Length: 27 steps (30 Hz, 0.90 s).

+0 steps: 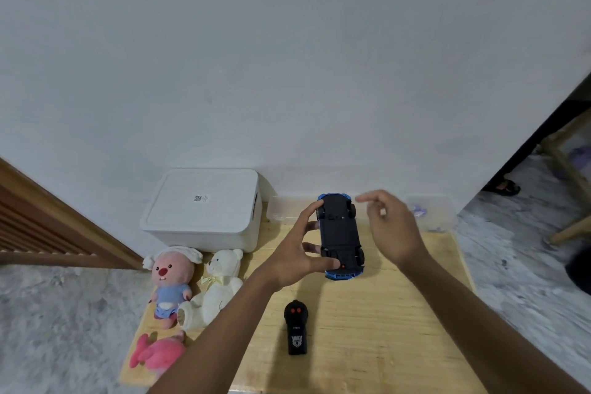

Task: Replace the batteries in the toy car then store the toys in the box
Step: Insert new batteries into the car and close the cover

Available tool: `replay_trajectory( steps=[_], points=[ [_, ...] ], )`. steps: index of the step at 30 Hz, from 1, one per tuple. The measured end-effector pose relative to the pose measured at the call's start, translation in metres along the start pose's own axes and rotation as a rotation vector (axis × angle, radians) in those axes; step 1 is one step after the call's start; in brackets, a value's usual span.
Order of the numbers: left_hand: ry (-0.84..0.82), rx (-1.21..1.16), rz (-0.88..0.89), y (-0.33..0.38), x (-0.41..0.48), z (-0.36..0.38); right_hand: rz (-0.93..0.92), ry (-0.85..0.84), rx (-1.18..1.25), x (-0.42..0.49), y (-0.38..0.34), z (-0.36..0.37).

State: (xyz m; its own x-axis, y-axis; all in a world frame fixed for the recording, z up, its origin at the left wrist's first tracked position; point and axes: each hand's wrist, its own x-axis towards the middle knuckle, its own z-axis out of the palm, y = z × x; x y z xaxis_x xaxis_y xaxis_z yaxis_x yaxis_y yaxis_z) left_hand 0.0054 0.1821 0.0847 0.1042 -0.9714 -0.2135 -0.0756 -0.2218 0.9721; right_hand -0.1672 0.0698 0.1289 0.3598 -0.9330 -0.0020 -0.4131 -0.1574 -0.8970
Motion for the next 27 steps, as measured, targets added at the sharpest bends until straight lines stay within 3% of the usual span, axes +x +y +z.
replay_trajectory(
  steps=[5, 11, 16, 27],
  points=[
    [0.011, -0.012, 0.023, 0.002, -0.003, 0.003, -0.065, -0.095, -0.337, -0.031, 0.016, 0.016],
    [0.073, -0.179, -0.036, 0.003, -0.007, 0.000, -0.030, -0.166, -0.137, -0.031, 0.024, 0.017],
    [0.059, -0.177, -0.036, 0.002, -0.008, 0.003, -0.058, -0.216, -0.042, -0.031, 0.020, 0.018],
    [0.110, -0.200, -0.052, -0.005, -0.004, 0.010, 0.036, -0.324, -0.170, -0.039, 0.012, 0.013]
  ],
)
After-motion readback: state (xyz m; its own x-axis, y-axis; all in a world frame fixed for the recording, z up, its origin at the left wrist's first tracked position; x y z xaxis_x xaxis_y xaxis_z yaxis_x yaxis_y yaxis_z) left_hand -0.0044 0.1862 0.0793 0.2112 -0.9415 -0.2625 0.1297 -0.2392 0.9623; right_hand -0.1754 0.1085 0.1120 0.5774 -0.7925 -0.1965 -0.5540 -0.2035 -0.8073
